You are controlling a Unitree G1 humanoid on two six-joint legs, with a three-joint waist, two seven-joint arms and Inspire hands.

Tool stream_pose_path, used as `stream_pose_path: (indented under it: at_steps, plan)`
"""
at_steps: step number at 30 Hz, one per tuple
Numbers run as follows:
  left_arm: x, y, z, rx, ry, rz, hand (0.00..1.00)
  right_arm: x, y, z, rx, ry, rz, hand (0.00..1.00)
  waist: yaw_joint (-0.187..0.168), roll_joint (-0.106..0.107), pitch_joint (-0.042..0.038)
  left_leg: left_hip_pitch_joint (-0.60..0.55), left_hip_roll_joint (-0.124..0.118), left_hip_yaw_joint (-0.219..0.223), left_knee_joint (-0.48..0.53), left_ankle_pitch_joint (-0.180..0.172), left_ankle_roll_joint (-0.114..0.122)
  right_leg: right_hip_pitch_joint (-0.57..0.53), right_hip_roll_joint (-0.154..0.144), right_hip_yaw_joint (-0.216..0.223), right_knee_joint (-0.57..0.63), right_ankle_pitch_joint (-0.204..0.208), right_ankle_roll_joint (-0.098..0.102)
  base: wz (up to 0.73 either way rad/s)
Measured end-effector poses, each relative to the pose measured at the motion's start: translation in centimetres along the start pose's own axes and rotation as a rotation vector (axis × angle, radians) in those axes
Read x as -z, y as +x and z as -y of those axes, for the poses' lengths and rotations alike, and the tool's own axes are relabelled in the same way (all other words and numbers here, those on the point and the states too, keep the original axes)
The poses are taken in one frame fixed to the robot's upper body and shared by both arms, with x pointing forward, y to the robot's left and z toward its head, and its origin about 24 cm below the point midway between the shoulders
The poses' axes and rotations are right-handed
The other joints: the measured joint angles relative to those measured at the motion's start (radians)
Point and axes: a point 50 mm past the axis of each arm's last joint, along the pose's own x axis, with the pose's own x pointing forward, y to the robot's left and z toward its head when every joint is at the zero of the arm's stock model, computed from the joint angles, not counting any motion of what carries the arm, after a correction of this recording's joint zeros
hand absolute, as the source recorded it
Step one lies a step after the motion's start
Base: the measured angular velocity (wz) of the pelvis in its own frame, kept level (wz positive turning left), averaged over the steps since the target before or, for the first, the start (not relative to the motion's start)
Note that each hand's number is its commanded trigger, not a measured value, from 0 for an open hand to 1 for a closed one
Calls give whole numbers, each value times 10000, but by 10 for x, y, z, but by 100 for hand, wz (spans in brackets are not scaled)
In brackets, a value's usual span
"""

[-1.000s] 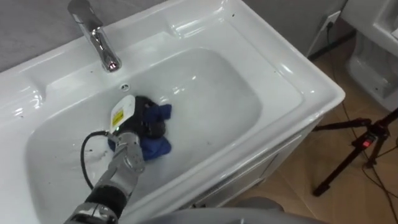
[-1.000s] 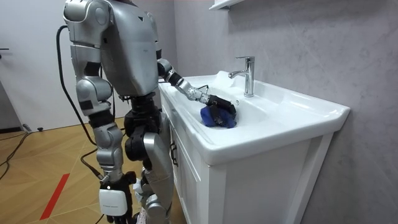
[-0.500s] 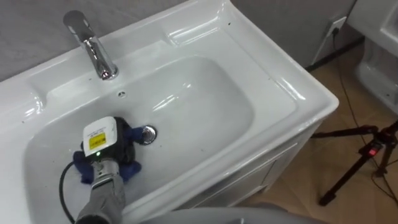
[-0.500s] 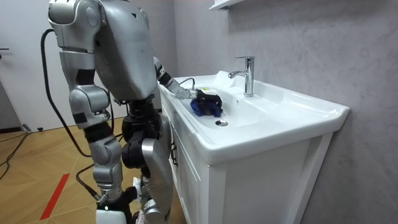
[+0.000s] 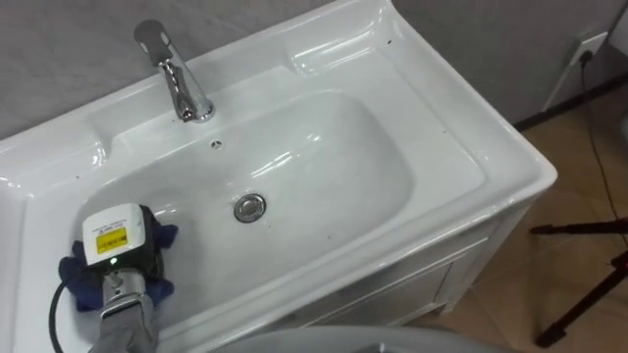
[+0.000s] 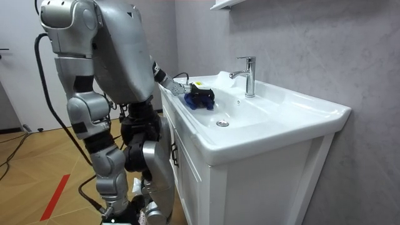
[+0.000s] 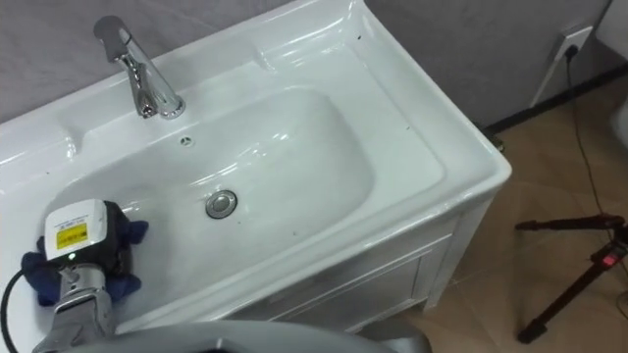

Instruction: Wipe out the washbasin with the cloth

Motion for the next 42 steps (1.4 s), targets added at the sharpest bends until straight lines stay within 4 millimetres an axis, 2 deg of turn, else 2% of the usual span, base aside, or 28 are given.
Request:
stream_pose_path:
  at_steps: [15, 20, 23, 28, 29, 31, 33, 36, 42]
  plan:
    - [0, 2, -2, -48, 70, 70, 100, 8, 1, -1, 76, 171, -26, 0, -37, 81, 18, -161, 17, -249, 2, 33, -20, -68, -16, -172, -21, -15, -58, 4]
    - [0, 2, -2, -21, 54, 57, 100, 11, 1, -2, 16, 514, -97, 0, -90, 70, 48, -120, 24, -253, -4, 33, -21, -22, -12, -159, -42, -16, -60, 1]
    - [-1, 4, -4, -88, 41, 50, 100, 11, 1, -3, -26, 535, 2, 0, -142, -14, 106, -129, 19, -274, -4, 33, -21, -40, -11, -134, -13, -68, -37, 5]
    - [-4, 8, -9, -289, -425, -258, 100, 6, 1, -10, -419, 784, 126, 0, -361, -362, 246, -190, 11, -298, 57, 35, -25, -61, -14, -128, 43, -148, 74, 7]
    - [-5, 9, -9, -286, -512, -293, 100, 5, 1, -12, -455, 695, 130, 0, -380, -430, 244, -206, 9, -293, 90, 35, -25, -67, -21, -127, 51, -165, 102, 0]
    - [-10, 11, -11, -323, -846, -362, 100, 6, 2, -19, -720, 455, 9, 0, -388, -703, 235, -180, 0, -292, 143, 34, -25, -52, -25, -103, 116, -197, 90, 0]
    - [-16, 15, -13, -350, -1290, -474, 100, 8, 2, -23, -793, 272, -86, 0, -392, -833, 229, -174, -3, -293, 140, 34, -25, -48, -24, -96, 115, -189, 88, 0]
    - [-25, 17, -14, -162, -1665, -523, 100, 11, 2, -28, -893, 165, -230, 0, -384, -976, 222, 19, -14, -253, 125, 34, -25, 125, -13, -9, 75, -121, 2, -6]
    - [-47, 22, -16, 171, -3164, -857, 100, 4, 1, -40, -1066, -505, -214, 0, -291, -1171, 226, 173, -42, 148, 114, 33, -25, 181, 11, 272, 59, -82, 117, -13]
